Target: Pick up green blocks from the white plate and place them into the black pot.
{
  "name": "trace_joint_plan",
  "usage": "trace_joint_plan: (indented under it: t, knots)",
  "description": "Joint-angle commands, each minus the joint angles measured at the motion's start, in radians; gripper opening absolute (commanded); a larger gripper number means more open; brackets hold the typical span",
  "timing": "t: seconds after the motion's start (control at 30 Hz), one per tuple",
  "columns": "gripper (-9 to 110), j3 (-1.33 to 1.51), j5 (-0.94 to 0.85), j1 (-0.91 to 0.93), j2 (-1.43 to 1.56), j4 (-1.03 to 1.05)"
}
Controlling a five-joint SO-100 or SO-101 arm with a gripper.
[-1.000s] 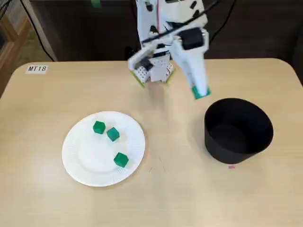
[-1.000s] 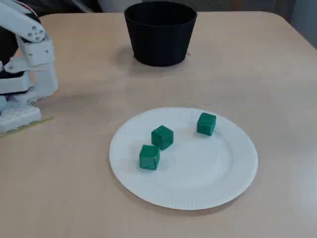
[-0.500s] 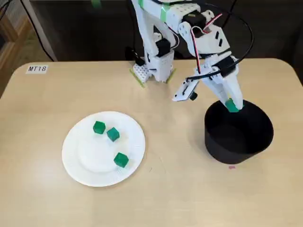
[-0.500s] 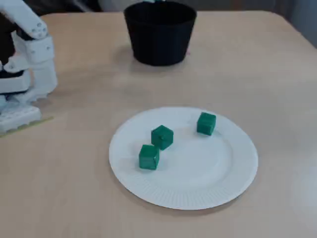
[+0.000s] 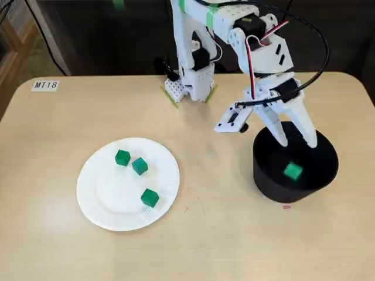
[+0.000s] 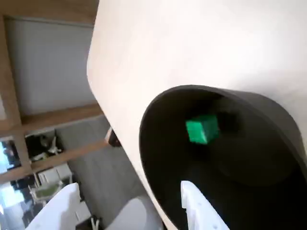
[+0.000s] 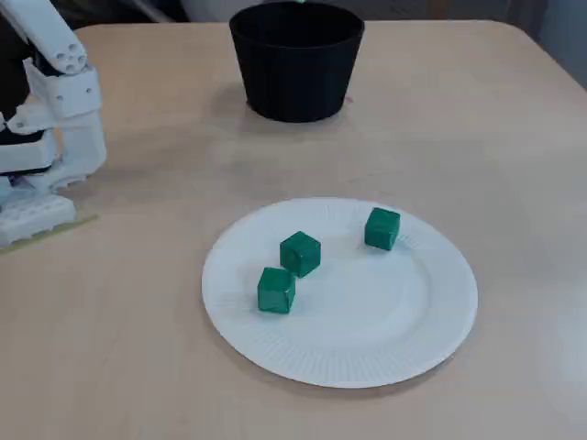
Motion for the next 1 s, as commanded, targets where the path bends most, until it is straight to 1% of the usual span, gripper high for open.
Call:
trace_joint_plan:
  t: [0.0, 0.07, 0.13, 0.2, 0.3, 0.37, 0.43, 0.5, 0.6, 0.7, 0.9, 0.93, 0.97]
  knots:
    - [17, -0.081, -0.006, 0.018, -0.002, 0.034]
    - [-2, -0.161, -0.009, 0.052, -0.011, 0.127]
    - [-2, -0.250, -0.054, 0.117, -0.017, 0.259]
    - [-2, -0.316, -0.064, 0.222, -0.011, 0.380]
    - [-2, -0.345, -0.087, 0.440, 0.023, 0.523]
    - [-2, -0.313, -0.101, 0.614, 0.054, 0.597]
    - [-2, -0.215, -0.121, 0.775, 0.126, 0.583]
    - [-2, -0.040, -0.124, 0.917, 0.244, 0.479]
    - [-2, 0.218, -0.137, 1.052, 0.373, 0.302]
    - [-2, 0.264, -0.184, 1.085, 0.313, 0.290]
    - [-2, 0.275, -0.155, 1.144, 0.218, 0.305]
    - [0, 0.275, -0.153, 1.161, 0.199, 0.308]
    - [5, 0.273, -0.153, 1.178, 0.181, 0.314]
